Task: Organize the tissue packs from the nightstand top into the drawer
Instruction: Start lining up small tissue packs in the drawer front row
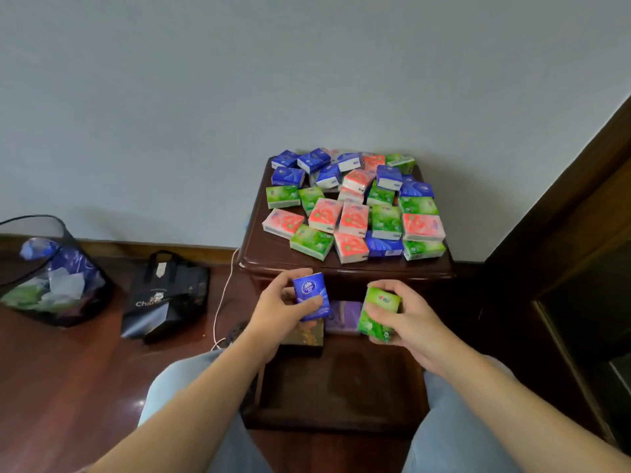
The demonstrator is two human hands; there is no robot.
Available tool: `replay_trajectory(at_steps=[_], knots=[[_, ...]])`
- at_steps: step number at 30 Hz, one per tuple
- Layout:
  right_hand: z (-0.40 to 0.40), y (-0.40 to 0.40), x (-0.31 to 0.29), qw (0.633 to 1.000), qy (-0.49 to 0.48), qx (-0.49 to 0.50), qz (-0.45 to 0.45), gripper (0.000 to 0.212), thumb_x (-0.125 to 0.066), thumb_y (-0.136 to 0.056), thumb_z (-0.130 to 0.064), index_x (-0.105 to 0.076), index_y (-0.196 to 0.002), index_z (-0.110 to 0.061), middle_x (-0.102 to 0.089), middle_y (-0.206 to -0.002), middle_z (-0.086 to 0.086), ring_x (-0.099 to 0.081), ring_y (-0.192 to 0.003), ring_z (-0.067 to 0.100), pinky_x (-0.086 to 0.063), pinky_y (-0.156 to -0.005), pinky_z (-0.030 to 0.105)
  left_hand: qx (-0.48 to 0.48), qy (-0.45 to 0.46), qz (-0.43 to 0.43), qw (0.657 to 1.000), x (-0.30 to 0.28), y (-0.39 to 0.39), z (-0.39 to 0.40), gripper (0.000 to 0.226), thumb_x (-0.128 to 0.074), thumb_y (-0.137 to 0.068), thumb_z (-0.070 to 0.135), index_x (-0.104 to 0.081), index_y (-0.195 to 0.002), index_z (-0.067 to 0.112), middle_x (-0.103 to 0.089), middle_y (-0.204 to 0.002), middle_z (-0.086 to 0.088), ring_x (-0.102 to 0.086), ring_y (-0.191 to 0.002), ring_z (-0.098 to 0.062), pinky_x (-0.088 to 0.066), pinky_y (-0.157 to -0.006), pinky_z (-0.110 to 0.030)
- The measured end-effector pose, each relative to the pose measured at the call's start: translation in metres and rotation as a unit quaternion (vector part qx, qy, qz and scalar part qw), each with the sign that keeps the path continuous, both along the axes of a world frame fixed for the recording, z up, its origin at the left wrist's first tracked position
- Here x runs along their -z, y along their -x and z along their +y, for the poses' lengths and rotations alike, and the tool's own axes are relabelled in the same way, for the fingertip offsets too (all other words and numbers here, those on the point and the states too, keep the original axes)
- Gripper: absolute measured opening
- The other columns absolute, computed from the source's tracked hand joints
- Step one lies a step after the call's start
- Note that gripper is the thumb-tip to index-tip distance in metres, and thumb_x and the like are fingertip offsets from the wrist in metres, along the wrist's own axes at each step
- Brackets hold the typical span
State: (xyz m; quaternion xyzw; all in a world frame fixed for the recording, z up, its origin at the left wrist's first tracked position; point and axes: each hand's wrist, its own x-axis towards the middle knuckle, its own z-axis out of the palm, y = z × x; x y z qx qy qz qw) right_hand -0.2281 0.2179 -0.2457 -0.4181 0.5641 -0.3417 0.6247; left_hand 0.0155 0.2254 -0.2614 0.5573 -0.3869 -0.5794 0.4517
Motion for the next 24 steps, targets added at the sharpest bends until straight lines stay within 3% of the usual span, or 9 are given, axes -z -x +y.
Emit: replay_trajectory(at_steps=[3,7,11,14,17,19,22,24], knots=[[0.023,-0.020,0.044,0.998,-0.025,-0.008,0.061,0.020,-0.075,-0.096,-0.018,-0.075,-0.112,-0.030,-0.075,-0.113,0.006,-0.075,-0.098,0.023,-0.063,-0.081,0.046,-0.011,-0.047,-0.034,0.998,0.035,-0.017,0.027,0.060,-0.090,-0.075,0.000,-0.066,-0.121,0.031,-0.073,-0.105,-0.011,-0.076,-0.083,-0.016,-0.062,-0.064,-0.034],[0.035,-0.051,0.093,0.990,0.007,-0.043,0.132,0.014,-0.066,-0.102,-0.020,-0.077,-0.112,-0.023,-0.076,-0.114,0.005,-0.071,-0.107,0.023,-0.055,-0.092,0.034,-0.069,-0.093,-0.043,0.992,0.064,-0.043,0.043,0.048,-0.083,-0.084,0.002,-0.064,-0.121,0.026,-0.071,-0.109,-0.012,-0.077,-0.080,-0.016,-0.059,-0.057,-0.029],[0.037,-0.086,0.142,0.973,-0.048,-0.116,0.192,0.021,-0.070,-0.099,-0.015,-0.069,-0.119,-0.021,-0.072,-0.119,0.009,-0.069,-0.105,0.024,-0.053,-0.086,0.029,-0.120,-0.124,-0.025,0.985,0.077,-0.066,0.046,0.029,-0.076,-0.094,0.016,-0.066,-0.118,0.027,-0.072,-0.105,-0.011,-0.078,-0.077,-0.017,-0.061,-0.058,-0.033],[0.039,-0.110,0.172,0.961,-0.087,-0.150,0.216,0.033,-0.076,-0.093,-0.008,-0.066,-0.121,-0.023,-0.069,-0.118,0.005,-0.067,-0.098,0.017,-0.053,-0.073,0.020,-0.138,-0.140,-0.018,0.980,0.083,-0.078,0.045,0.023,-0.072,-0.097,0.022,-0.065,-0.119,0.027,-0.073,-0.103,-0.009,-0.077,-0.077,-0.017,-0.061,-0.060,-0.034],[0.034,-0.129,0.194,0.954,-0.097,-0.154,0.240,0.034,-0.079,-0.089,-0.007,-0.068,-0.119,-0.019,-0.069,-0.117,0.008,-0.068,-0.104,0.021,-0.057,-0.084,0.028,-0.154,-0.175,-0.017,0.972,0.094,-0.085,0.045,0.021,-0.068,-0.100,0.021,-0.064,-0.120,0.025,-0.072,-0.107,-0.012,-0.075,-0.081,-0.021,-0.061,-0.060,-0.036],[0.031,-0.138,0.205,0.949,-0.090,-0.164,0.253,0.033,-0.081,-0.088,-0.008,-0.069,-0.117,-0.017,-0.070,-0.116,0.010,-0.067,-0.102,0.022,-0.056,-0.084,0.030,-0.149,-0.189,-0.019,0.971,0.101,-0.088,0.046,0.027,-0.069,-0.098,0.014,-0.062,-0.122,0.025,-0.072,-0.110,-0.012,-0.075,-0.086,-0.022,-0.060,-0.059,-0.034],[0.029,-0.148,0.218,0.934,-0.067,-0.186,0.297,0.033,-0.083,-0.086,-0.008,-0.072,-0.117,-0.013,-0.072,-0.116,0.011,-0.064,-0.099,0.018,-0.047,-0.079,0.023,-0.122,-0.201,-0.025,0.972,0.107,-0.092,0.047,0.055,-0.075,-0.086,-0.006,-0.057,-0.127,0.026,-0.071,-0.113,-0.007,-0.074,-0.095,-0.022,-0.059,-0.059,-0.028],[0.029,-0.153,0.224,0.921,-0.059,-0.198,0.331,0.034,-0.083,-0.087,-0.009,-0.074,-0.119,-0.011,-0.073,-0.118,0.010,-0.066,-0.105,0.021,-0.048,-0.084,0.024,-0.115,-0.208,-0.021,0.971,0.109,-0.094,0.047,0.067,-0.078,-0.079,-0.012,-0.055,-0.129,0.026,-0.071,-0.112,-0.007,-0.073,-0.097,-0.023,-0.060,-0.060,-0.028]])
